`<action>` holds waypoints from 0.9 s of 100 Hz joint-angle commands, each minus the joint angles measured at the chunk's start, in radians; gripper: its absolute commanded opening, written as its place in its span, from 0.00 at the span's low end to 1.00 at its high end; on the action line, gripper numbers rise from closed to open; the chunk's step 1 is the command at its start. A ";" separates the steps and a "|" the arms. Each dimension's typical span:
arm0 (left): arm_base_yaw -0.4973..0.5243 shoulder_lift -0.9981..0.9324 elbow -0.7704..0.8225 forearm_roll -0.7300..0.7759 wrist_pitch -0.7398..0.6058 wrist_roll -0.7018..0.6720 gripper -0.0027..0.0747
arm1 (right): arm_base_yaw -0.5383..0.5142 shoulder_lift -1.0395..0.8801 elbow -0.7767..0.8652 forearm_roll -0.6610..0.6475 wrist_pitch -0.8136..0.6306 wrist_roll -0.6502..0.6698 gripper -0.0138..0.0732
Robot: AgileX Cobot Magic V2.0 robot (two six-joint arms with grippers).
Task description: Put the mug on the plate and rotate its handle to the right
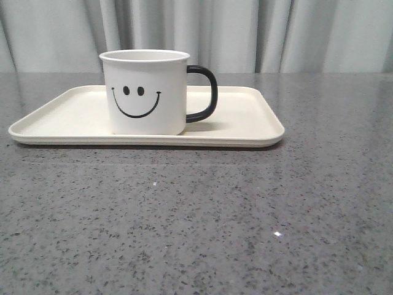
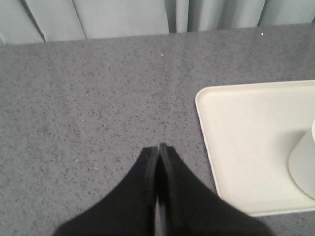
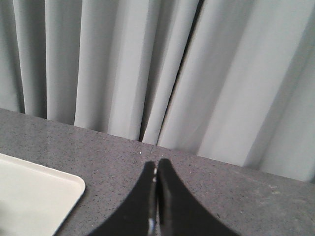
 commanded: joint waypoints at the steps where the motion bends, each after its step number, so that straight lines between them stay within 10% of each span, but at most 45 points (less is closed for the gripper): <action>1: 0.001 -0.063 0.039 -0.015 -0.183 0.035 0.01 | -0.004 0.000 -0.025 0.036 -0.041 -0.007 0.09; 34: -0.012 -0.432 0.568 -0.011 -0.697 0.041 0.01 | -0.004 0.000 -0.025 0.036 -0.041 -0.007 0.09; 90: -0.056 -0.869 1.032 0.013 -0.812 0.056 0.01 | -0.004 0.000 -0.025 0.036 -0.041 -0.007 0.09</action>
